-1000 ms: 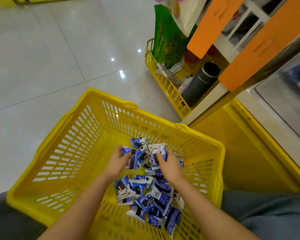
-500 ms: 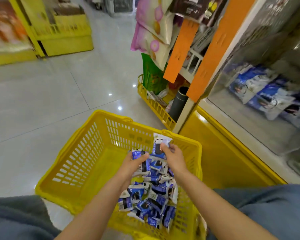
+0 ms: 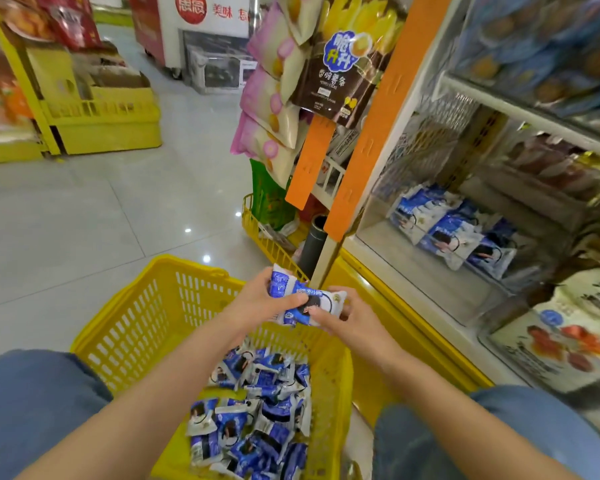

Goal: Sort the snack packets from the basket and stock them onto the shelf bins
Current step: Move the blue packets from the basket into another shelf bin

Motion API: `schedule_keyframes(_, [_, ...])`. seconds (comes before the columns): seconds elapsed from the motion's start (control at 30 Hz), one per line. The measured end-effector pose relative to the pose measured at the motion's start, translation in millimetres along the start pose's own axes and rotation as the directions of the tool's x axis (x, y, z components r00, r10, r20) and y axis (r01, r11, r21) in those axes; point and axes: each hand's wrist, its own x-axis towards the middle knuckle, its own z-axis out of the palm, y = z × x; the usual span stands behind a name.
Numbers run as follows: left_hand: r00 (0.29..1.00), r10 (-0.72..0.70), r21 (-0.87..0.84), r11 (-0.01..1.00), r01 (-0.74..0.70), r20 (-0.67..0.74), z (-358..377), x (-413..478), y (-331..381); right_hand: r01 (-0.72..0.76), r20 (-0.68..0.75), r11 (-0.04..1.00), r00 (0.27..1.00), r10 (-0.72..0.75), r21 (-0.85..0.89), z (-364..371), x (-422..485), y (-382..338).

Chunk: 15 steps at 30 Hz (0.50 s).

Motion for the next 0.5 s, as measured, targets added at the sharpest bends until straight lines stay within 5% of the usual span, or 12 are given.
schedule_keyframes(0.27, [0.976, 0.158, 0.046, 0.985, -0.166, 0.153, 15, 15, 57, 0.053, -0.038, 0.998, 0.998, -0.054, -0.021, -60, -13, -48])
schedule_keyframes(0.37, [0.980, 0.160, -0.046, 0.987, -0.156, 0.120, 20, 24, 63, 0.128, -0.182, 0.991, 0.976, -0.120, 0.031, -94, -11, -68])
schedule_keyframes(0.5, [0.983, 0.160, -0.138, 0.980, -0.147, 0.089, 30, 39, 66, 0.129, -0.474, 0.968, 0.853, -0.219, -0.214, -145, 17, -79])
